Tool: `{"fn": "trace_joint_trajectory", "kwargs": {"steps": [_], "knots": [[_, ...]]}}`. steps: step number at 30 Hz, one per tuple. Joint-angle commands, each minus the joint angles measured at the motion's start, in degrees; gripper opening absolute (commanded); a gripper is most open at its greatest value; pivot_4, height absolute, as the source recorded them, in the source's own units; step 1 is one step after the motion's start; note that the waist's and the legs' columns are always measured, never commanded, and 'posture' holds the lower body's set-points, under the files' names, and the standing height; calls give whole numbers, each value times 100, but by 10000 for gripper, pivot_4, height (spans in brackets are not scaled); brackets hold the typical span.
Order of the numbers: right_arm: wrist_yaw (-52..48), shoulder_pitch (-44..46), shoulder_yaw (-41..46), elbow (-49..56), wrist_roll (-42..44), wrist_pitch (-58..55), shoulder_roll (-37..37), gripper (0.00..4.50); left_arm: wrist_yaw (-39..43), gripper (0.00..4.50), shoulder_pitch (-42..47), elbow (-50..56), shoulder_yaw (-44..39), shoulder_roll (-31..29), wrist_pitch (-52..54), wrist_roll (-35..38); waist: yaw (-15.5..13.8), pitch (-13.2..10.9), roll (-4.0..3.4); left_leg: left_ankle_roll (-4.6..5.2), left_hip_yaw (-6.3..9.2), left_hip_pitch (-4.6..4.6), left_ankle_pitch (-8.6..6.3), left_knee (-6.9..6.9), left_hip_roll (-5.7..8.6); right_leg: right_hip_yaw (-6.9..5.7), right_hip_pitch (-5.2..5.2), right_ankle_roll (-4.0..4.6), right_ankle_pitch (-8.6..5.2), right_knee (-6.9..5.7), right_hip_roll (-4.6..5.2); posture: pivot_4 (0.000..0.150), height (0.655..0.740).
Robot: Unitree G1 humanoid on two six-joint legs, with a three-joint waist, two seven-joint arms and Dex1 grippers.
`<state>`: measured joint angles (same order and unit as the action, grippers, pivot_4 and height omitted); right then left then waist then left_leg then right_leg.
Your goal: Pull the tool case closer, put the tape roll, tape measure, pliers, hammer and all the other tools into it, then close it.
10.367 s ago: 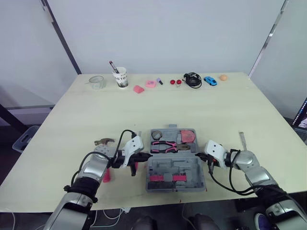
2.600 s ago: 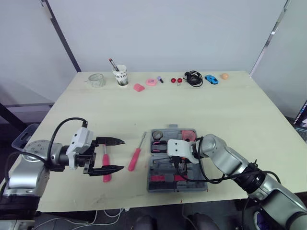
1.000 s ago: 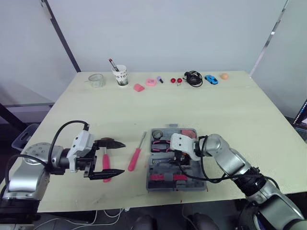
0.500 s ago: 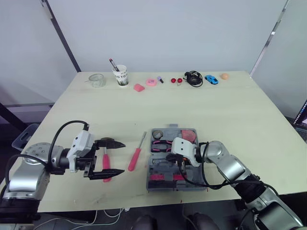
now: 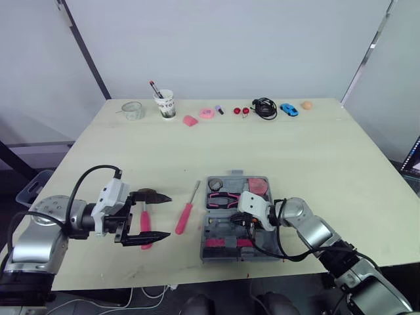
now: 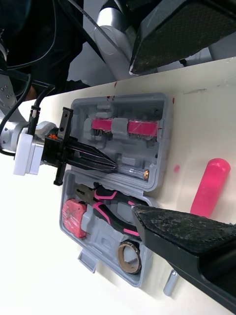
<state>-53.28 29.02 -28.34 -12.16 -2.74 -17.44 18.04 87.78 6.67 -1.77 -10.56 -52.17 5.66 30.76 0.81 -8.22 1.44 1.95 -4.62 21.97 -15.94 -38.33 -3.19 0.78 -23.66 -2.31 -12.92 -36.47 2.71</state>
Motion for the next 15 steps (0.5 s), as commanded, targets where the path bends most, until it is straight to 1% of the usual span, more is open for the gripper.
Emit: {"fn": "trace_joint_trajectory", "kwargs": {"steps": [1,3,7,12,15], "knots": [[40,-100,-17,-301,-136,-444,82,528,106,45000,35,81,-28,-8,-69,54,-2,3,3,0,0,-1,0,0,0,1,0,0,0,-2,0,1500,7400],[-8,-116,-146,-358,-258,-488,170,528,99,45000,33,82,-30,-3,-62,58,-6,6,5,0,-1,-5,0,0,-1,1,0,0,0,-4,1,1500,7400],[122,-199,120,-170,-13,-178,37,528,30,45000,16,90,-62,50,-58,80,-10,9,8,0,1,-8,0,0,-1,1,0,1,0,-4,2,1500,7400],[404,-407,669,302,316,529,-74,528,-235,45000,-156,232,-194,183,111,194,-6,4,5,0,1,0,0,0,0,4,-1,0,0,-3,3,1500,7400],[633,-608,1212,731,686,883,-127,528,-569,45000,-310,368,-373,306,251,298,-4,-1,3,0,1,2,0,0,0,4,-2,0,0,-2,3,1500,7400]]}}
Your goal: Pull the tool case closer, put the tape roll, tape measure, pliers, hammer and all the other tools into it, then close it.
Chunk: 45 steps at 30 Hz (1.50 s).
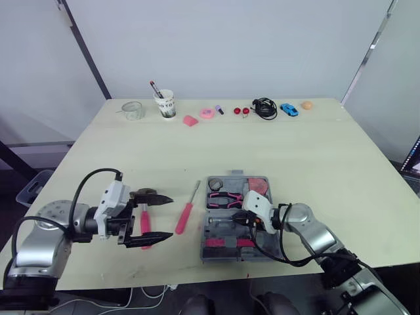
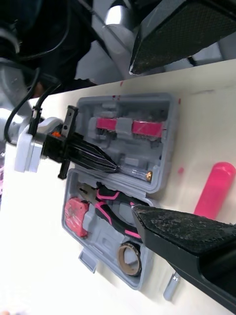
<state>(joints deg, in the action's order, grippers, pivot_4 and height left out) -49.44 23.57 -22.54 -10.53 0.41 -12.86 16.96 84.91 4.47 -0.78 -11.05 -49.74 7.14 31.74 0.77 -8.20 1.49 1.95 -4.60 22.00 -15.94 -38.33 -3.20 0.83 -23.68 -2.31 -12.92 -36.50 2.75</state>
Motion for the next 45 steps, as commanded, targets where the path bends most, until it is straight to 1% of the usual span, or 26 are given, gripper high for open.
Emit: {"fn": "trace_joint_trajectory", "kwargs": {"steps": [1,5,7,10,14,16,18,20,21,22,23,24,25,26,28,29,35,39,42,45], "knots": [[272,-125,764,661,479,557,-31,528,-376,45000,-131,314,-371,97,141,226,0,-5,-3,0,4,0,0,0,-1,0,0,0,0,0,1,1500,7400],[351,-426,1163,1008,699,653,129,528,-926,45000,-308,501,-643,277,310,297,-2,-4,-1,0,24,-1,0,1,-2,0,1,-1,0,1,1,1500,7400],[512,-664,1533,1164,840,696,235,528,-1388,45000,-503,602,-859,419,405,273,-6,-4,-1,0,28,0,0,2,-3,-1,1,-1,0,3,2,1500,7400],[734,-1132,2136,1301,1090,718,421,528,-2057,45000,-877,819,-1220,635,626,305,-2,-5,-2,0,27,2,0,4,-4,1,1,-1,0,9,6,1500,7400],[942,-1869,2713,1365,1171,934,655,528,-2618,45000,-1408,924,-1621,867,618,178,-3,-4,0,0,27,-2,-1,6,-6,2,2,-1,0,9,12,1500,7400],[872,-2243,2990,1484,1432,1039,674,528,-2875,45000,-1634,971,-1789,994,586,143,-4,-4,0,0,28,-3,-1,10,-7,2,3,-1,-1,9,12,1500,7400],[848,-2531,3252,1580,1685,1050,687,5569,-3021,45000,-1850,1019,-1914,1109,566,159,-4,-4,-1,0,27,-3,-1,11,-8,4,2,-1,-1,10,13,1500,7400],[847,-2815,3444,1624,1759,1118,745,9293,-3122,45000,-2127,1041,-1995,1228,503,102,-1,-5,-1,0,26,-3,-1,10,-9,5,2,-1,-1,10,13,1500,7400],[847,-2897,3495,1637,1777,1155,759,14866,-3158,45000,-2212,1049,-2014,1264,484,80,-1,-4,-1,0,25,-4,-1,9,-9,6,2,-2,0,10,14,1500,7400],[893,-3042,3603,1684,1842,1147,744,16788,-3216,45000,-2341,1057,-2057,1343,449,68,-1,-4,-1,0,25,-7,-1,10,-10,8,3,-2,-1,10,17,1500,7400],[914,-3238,3738,1744,1933,1156,741,22085,-3284,45000,-2497,1052,-2103,1432,382,29,-2,-4,-1,0,24,-7,-1,10,-9,8,2,-2,-1,10,18,1500,7400],[921,-3468,3913,1800,2054,1199,711,24298,-3368,45000,-2661,1049,-2166,1538,333,7,-4,-4,-2,0,25,-6,-1,10,-9,8,2,-2,-1,11,19,1500,7400],[945,-3667,4042,1827,2120,1231,697,28279,-3455,45000,-2775,1055,-2233,1636,310,19,-13,-2,-1,0,25,-5,-2,11,-9,7,1,-2,-1,12,22,1500,7400],[953,-3914,4180,1845,2167,1306,669,33702,-3547,45000,-2891,1041,-2307,1749,274,19,-20,-2,0,0,27,-5,-2,17,-9,5,2,-3,-2,19,24,1500,7400],[983,-4305,4367,1872,2247,1397,609,43002,-3706,45000,-3021,995,-2423,1921,213,35,-36,-2,0,0,34,-1,-3,24,-9,-4,1,-3,-2,36,26,1500,7400],[993,-4419,4413,1887,2268,1425,593,44704,-3772,45000,-3060,968,-2467,1986,184,39,-37,-2,0,0,36,2,-3,24,-9,-7,1,-3,-2,41,30,1500,7400],[1212,-4933,4958,1860,2583,1574,368,44704,-4080,45000,-3432,766,-2751,2369,5,37,3,2,-5,-27,33,-5,-20,24,-13,-22,1,-27,-15,44,98,1500,7400],[1223,-5125,5065,1774,2585,1617,348,44704,-4007,45000,-3616,844,-2698,2380,-3,70,-1,0,-6,-27,33,-4,-22,38,-10,-52,-2,-27,-15,56,122,1500,7400],[1208,-5130,5068,1729,2608,1639,361,44704,-4028,45000,-3601,896,-2686,2355,30,102,-19,-3,-13,-27,39,-1,-22,40,-10,-99,-3,-26,-15,57,136,1500,7400],[1162,-5049,5052,1585,2589,1703,411,44704,-4053,45000,-3529,900,-2631,2372,5,81,-13,-4,-15,-27,42,-1,-22,42,-10,-106,-3,-27,-16,57,137,1500,7400]]}}
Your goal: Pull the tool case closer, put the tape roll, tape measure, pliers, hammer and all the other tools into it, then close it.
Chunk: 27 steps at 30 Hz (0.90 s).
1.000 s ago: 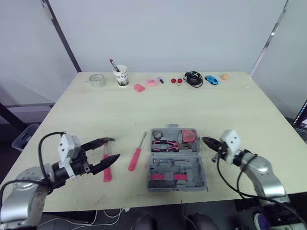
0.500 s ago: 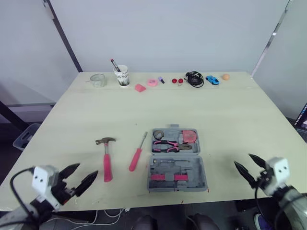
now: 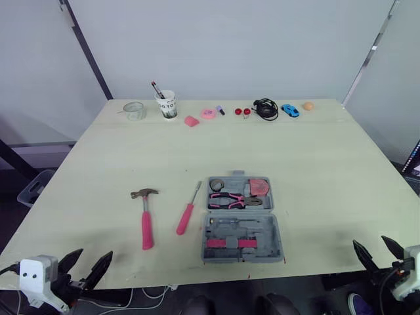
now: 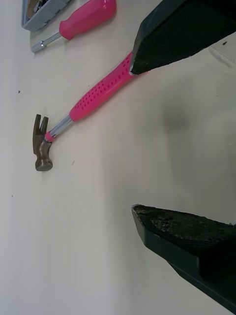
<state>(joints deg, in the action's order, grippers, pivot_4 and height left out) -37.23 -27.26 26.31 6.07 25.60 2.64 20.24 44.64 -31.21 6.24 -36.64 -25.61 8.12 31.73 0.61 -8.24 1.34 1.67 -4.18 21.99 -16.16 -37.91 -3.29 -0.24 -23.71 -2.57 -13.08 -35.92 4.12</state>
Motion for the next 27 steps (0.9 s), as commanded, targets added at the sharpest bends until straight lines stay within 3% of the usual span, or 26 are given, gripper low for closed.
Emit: {"fn": "trace_joint_trajectory", "kwargs": {"steps": [1,10,20,27], "knots": [[-143,106,86,-106,26,186,144,44704,-147,45000,117,278,-41,-20,-21,90,3,0,0,0,0,0,0,1,0,0,0,0,0,1,0,1500,7400],[-1058,548,-607,597,315,-283,793,44704,-1113,45000,615,817,431,-20,505,-257,7,5,8,28,-4,-2,16,2,2,-9,4,21,13,1,-8,1500,7400],[-2210,1763,-1314,851,656,-842,1684,44704,-2418,45000,1447,1190,701,-66,1606,-550,-31,10,21,31,-3,-2,18,3,11,-14,10,24,16,2,-31,1500,7400],[-2656,2288,-1724,955,881,-1254,1843,44704,-3008,45000,2002,1166,1080,60,2086,-794,-110,14,28,32,4,1,19,-7,13,-20,22,25,18,0,-41,1500,7400]]}}
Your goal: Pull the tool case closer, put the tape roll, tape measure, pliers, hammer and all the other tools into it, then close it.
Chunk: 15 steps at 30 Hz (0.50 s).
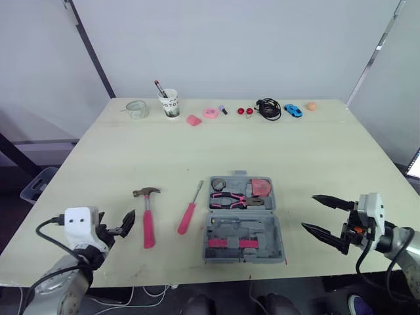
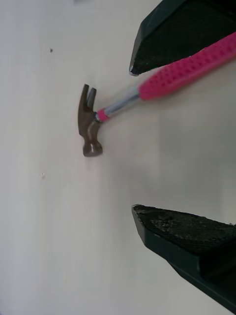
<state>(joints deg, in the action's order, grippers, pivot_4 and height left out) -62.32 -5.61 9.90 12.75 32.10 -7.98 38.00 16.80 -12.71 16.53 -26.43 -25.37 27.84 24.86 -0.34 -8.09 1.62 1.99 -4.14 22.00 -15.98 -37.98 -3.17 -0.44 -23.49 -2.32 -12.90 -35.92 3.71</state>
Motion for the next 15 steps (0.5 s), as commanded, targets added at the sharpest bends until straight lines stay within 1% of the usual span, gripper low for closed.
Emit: {"fn": "trace_joint_trajectory", "kwargs": {"steps": [1,6,10,15], "knots": [[-172,170,-127,318,236,-222,63,44704,-290,45000,206,121,104,58,166,-143,-29,0,0,0,0,2,0,0,2,0,0,0,0,0,0,1500,7400],[-111,419,-296,420,150,-265,-7,44704,-559,45000,533,-165,301,130,183,-427,-39,0,0,0,-1,2,0,-4,2,0,0,0,1,-1,0,1500,7400],[39,669,-369,421,131,-362,-82,44704,-571,45000,1034,-750,566,106,53,-702,-51,-1,-1,0,1,0,1,-19,9,-2,3,1,4,-8,-5,1500,7400],[117,895,-504,334,12,-371,-111,44704,-673,45000,1689,-1368,838,279,49,-851,-46,1,4,0,4,11,1,-27,11,-6,3,1,6,-10,-6,1500,7400]]}}
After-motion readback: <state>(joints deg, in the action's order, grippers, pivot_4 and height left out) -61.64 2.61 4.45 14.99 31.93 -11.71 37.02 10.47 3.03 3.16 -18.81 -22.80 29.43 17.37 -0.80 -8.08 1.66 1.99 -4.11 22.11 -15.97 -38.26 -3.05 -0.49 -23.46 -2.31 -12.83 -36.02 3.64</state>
